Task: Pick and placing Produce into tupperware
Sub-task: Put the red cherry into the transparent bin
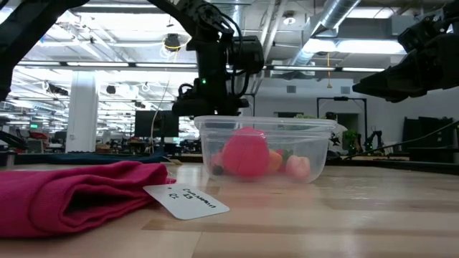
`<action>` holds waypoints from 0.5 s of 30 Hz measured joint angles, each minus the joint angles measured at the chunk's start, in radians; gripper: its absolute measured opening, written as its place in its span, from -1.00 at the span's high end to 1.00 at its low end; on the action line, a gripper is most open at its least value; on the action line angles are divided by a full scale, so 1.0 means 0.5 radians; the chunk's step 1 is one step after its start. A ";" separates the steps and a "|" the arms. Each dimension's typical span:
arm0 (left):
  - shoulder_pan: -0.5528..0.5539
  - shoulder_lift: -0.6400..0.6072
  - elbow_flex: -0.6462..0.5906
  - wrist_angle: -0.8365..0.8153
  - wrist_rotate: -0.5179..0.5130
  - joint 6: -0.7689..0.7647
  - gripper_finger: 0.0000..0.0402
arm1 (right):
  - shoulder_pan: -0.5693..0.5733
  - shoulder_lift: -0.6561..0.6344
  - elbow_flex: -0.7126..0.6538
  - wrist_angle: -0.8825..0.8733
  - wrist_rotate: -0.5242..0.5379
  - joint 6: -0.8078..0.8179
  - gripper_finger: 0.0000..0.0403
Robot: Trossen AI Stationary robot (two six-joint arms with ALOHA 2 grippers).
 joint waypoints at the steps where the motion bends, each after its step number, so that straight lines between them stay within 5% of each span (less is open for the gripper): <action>1: 0.008 0.000 0.001 0.004 0.000 0.009 0.17 | 0.000 0.000 0.000 0.000 0.000 0.000 -0.11; 15: 0.028 0.220 0.009 0.195 0.163 0.036 0.18 | 0.000 0.030 0.000 0.007 0.001 0.000 -0.11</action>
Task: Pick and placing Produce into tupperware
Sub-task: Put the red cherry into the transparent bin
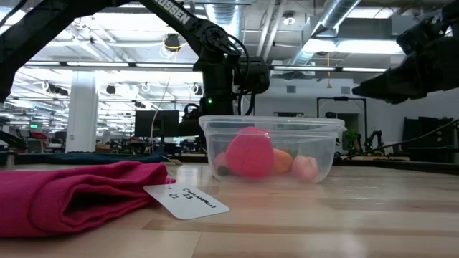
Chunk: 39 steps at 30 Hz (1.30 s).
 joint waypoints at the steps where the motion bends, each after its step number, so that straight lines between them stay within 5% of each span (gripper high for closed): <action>1: 0.000 -0.001 -0.002 0.004 0.001 0.001 0.18 | 0.000 0.001 0.000 -0.013 -0.002 0.000 -0.11; 9: 0.025 0.001 -0.003 0.003 0.023 0.015 0.33 | 0.001 0.008 0.000 -0.008 -0.001 -0.001 -0.11; 19: 0.074 0.025 -0.002 -0.011 0.135 0.131 0.96 | 0.000 0.008 0.000 -0.007 -0.001 0.000 -0.11; 39: 0.055 0.013 0.226 -0.057 -0.143 0.280 1.00 | 0.000 0.008 0.000 -0.007 -0.001 0.000 -0.11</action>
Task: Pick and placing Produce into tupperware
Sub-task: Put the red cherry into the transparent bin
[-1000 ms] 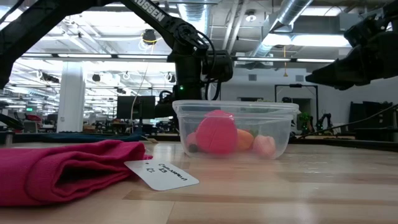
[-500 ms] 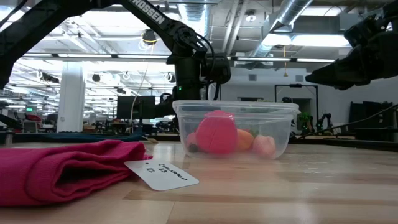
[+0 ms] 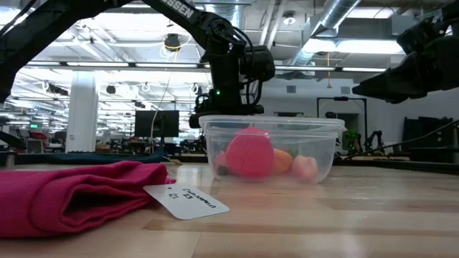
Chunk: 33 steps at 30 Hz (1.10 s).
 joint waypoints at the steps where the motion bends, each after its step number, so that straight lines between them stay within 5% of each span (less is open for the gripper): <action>1: -0.004 -0.001 0.015 -0.013 -0.007 0.000 1.00 | 0.000 0.000 0.000 0.000 0.000 0.000 -0.11; 12: -0.168 -0.007 0.380 -0.316 -0.192 0.105 1.00 | 0.000 0.000 0.000 0.000 0.000 0.000 -0.11; 20: -0.434 -0.011 0.702 -0.959 -0.269 -0.019 1.00 | 0.000 0.000 0.000 -0.001 0.000 0.000 -0.11; 33: -0.846 -0.010 0.689 -1.080 -0.449 -0.122 0.98 | 0.000 0.000 0.000 -0.001 0.000 0.000 -0.11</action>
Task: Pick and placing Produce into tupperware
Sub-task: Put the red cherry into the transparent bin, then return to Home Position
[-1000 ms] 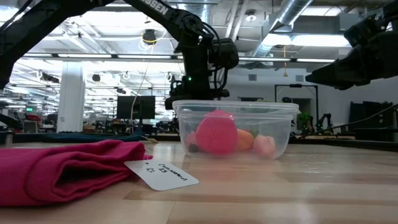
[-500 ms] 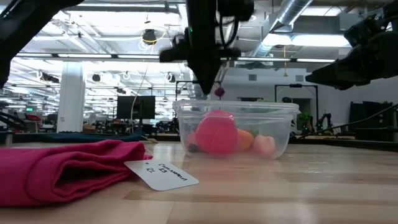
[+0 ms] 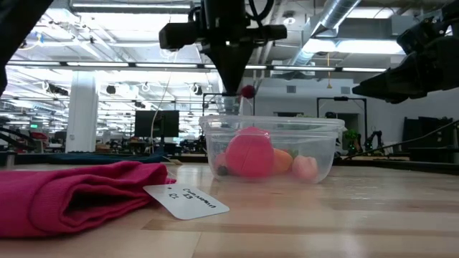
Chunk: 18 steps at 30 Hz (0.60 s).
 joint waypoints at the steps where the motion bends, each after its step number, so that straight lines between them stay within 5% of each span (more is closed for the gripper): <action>1: -0.014 0.000 0.000 0.004 -0.024 0.000 0.96 | 0.000 0.000 0.000 0.001 0.000 0.000 -0.11; 11: -0.126 0.001 -0.001 0.095 -0.320 0.124 0.63 | 0.000 0.000 0.000 0.000 0.000 0.000 -0.11; 18: -0.188 0.001 -0.002 0.114 -0.642 0.592 0.52 | 0.001 0.000 0.000 0.000 0.000 0.000 -0.11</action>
